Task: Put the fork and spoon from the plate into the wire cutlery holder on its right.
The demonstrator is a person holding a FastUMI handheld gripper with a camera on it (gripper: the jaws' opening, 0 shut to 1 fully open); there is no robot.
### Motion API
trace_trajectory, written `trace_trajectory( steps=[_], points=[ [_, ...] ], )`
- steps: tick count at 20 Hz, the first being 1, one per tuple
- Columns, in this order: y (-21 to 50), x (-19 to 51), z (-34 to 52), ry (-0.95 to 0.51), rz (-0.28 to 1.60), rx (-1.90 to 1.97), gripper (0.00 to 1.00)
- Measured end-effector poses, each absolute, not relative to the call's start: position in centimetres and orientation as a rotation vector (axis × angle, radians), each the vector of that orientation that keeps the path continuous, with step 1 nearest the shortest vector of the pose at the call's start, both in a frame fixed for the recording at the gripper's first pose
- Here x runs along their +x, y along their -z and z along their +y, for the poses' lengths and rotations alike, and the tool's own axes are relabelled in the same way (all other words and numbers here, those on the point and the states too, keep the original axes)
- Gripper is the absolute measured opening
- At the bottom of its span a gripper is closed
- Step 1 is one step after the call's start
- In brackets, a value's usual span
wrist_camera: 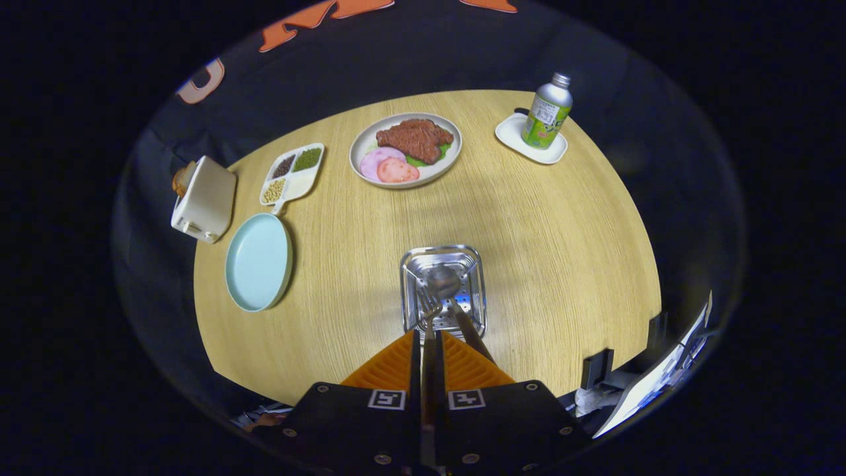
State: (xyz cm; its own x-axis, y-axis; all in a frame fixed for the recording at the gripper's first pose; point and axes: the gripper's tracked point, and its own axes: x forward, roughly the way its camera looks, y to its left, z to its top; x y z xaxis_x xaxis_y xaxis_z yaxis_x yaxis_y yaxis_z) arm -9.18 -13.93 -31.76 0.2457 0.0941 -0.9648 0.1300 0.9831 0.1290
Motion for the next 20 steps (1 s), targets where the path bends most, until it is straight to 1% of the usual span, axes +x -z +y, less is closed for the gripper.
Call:
trace_trajectory(
  steps=[3,5,6,7,8,10,11,12,13,16,18,20],
  points=[
    [29.0,-6.5,-14.0,-0.003,1.19,0.187,0.11],
    [26.3,-4.3,-13.8,-0.019,1.069,0.192,0.16],
    [24.8,-3.2,-13.7,-0.027,1.002,0.196,0.23],
    [23.1,-2.0,-13.6,-0.032,0.927,0.199,0.27],
    [21.2,-1.0,-13.5,-0.032,0.854,0.203,0.36],
    [17.5,0.9,-13.5,-0.033,0.71,0.21,0.48],
    [15.5,1.8,-13.4,-0.037,0.633,0.214,0.5],
    [13.5,2.5,-13.3,-0.042,0.559,0.214,0.56],
    [11.7,3.1,-13.2,-0.043,0.486,0.212,0.59],
    [6.7,4.0,-12.9,-0.032,0.306,0.192,0.78],
    [4.1,4.1,-12.9,-0.022,0.204,0.153,0.83],
    [1.6,4.2,-12.8,-0.004,0.112,0.098,0.84]
  ],
)
